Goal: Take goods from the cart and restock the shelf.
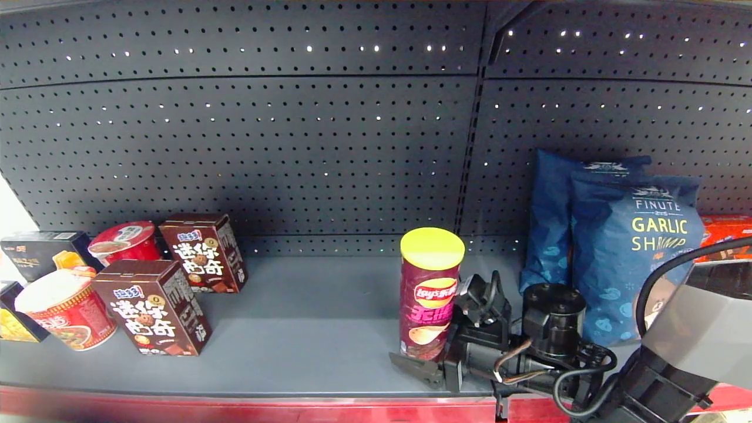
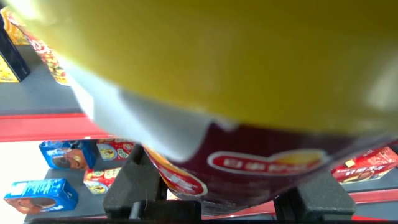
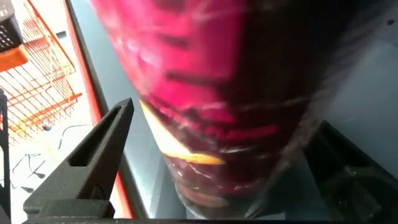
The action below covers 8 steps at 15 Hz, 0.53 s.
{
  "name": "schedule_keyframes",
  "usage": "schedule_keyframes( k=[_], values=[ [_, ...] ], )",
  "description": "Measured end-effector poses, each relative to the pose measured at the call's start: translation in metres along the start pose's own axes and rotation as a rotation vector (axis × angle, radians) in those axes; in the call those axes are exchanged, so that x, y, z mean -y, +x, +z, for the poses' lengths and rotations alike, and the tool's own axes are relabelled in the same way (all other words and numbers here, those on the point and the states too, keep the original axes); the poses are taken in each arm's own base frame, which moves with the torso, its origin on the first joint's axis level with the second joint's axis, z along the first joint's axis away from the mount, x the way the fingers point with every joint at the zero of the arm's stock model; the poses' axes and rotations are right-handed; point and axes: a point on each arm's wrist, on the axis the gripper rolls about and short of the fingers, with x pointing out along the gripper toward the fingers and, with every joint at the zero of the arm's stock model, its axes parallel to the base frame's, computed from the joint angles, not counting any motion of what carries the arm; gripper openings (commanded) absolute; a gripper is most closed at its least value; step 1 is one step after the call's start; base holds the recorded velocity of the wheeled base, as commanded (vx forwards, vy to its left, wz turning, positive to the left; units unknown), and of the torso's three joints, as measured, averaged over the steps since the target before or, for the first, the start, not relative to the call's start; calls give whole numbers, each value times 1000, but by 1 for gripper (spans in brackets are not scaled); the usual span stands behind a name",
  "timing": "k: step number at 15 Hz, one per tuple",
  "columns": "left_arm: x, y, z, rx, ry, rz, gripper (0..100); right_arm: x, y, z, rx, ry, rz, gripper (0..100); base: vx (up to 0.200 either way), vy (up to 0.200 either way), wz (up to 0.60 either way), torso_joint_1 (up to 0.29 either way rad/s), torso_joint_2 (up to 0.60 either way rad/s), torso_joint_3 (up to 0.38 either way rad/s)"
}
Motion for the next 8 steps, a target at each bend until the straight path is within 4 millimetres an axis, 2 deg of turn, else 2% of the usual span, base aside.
schedule_keyframes(
  k=[8],
  values=[
    [0,-1,2,9,2,0,0,-15,-36,6,-10,4,0,100,0,0,0,0,0,0]
  ],
)
